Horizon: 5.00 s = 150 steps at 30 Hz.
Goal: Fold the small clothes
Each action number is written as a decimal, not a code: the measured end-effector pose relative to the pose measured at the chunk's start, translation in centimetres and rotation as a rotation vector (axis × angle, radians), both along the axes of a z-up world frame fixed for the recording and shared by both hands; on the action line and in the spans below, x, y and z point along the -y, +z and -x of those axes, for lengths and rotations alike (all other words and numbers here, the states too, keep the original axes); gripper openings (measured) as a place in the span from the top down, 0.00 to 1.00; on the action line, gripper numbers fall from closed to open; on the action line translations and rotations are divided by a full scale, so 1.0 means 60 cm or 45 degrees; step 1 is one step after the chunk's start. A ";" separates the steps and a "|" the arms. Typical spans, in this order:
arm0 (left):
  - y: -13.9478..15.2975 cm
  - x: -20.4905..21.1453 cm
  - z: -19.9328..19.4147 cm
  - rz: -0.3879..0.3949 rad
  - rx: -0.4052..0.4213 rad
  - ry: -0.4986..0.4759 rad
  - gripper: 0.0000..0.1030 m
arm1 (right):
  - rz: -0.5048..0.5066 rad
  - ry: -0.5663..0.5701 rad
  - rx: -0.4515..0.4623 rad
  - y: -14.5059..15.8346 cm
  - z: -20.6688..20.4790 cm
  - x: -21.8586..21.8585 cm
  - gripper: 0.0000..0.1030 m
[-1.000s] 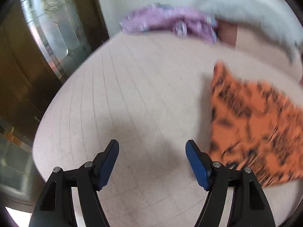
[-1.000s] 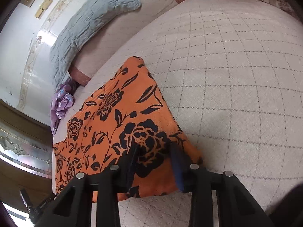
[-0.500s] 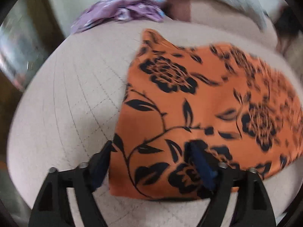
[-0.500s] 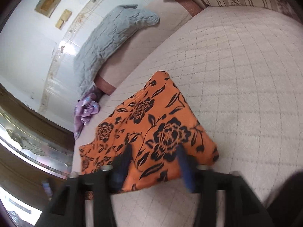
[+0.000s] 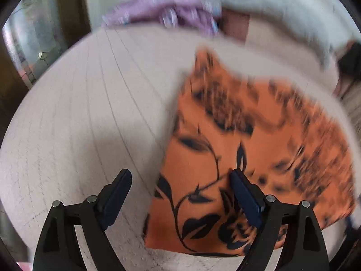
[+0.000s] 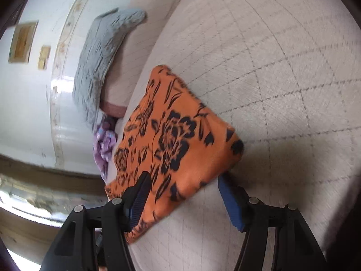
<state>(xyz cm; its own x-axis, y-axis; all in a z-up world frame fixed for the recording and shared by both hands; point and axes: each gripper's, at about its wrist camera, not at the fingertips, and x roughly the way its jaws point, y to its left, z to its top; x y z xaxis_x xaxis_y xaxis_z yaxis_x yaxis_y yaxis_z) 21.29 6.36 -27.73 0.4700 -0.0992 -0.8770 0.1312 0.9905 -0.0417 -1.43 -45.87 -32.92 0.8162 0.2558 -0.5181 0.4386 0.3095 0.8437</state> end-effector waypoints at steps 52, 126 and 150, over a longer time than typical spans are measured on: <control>0.091 -0.207 -0.068 0.058 0.147 0.532 0.07 | 0.417 0.971 0.280 0.145 -0.234 -0.518 0.30; 0.082 -0.019 0.006 0.312 -0.016 -0.378 0.69 | 0.845 0.681 0.099 0.068 -0.166 -0.348 0.48; 0.094 -0.051 -0.015 0.124 0.263 -0.148 0.68 | 0.967 0.602 0.141 0.171 -0.202 -0.351 0.47</control>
